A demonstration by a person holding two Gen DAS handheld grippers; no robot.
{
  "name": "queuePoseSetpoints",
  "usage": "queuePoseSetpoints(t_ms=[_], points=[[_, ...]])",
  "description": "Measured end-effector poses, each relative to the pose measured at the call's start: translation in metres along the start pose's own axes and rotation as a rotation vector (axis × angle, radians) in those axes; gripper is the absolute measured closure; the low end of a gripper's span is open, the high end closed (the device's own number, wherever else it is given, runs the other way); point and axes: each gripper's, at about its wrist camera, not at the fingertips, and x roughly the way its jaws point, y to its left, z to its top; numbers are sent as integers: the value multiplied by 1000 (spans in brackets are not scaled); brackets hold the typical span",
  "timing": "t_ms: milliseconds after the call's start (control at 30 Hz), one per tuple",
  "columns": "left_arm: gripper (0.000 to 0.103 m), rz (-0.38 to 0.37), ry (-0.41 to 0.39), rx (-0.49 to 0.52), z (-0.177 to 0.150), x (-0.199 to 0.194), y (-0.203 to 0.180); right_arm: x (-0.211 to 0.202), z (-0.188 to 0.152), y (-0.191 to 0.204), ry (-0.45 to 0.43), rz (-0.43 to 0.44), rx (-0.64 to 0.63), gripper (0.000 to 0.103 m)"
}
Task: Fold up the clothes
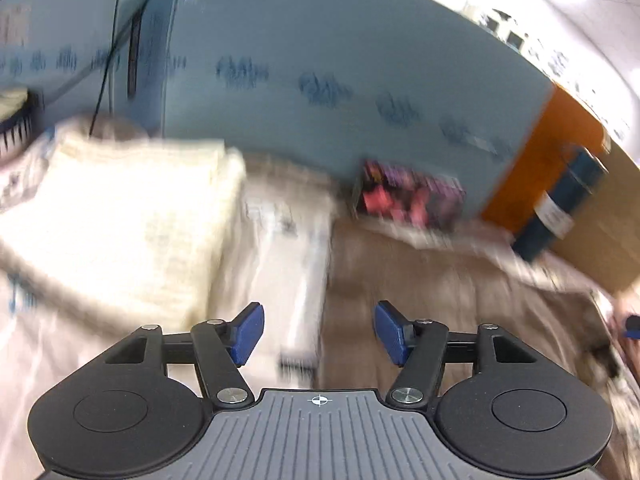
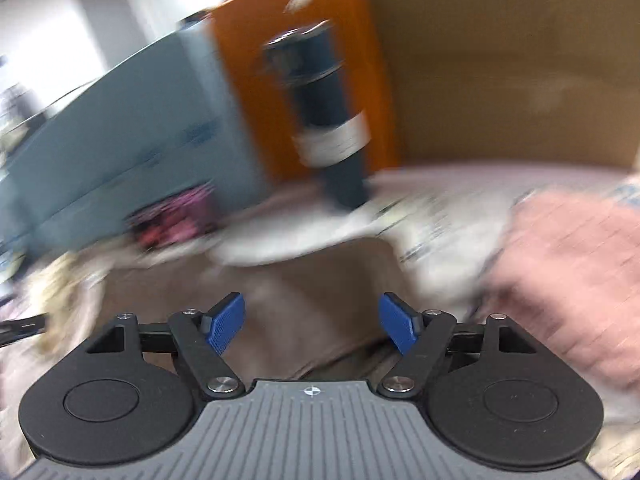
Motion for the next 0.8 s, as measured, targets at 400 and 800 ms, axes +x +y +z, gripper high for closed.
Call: queuePoseSetpoints(t_ms=[400,800], points=[[70,26,112,99,-88,-12,-24,40,-67,32,238,3,-75,48],[102,100,30,219,-75,-18,-49,0,-72,12,163,46,-61,97]])
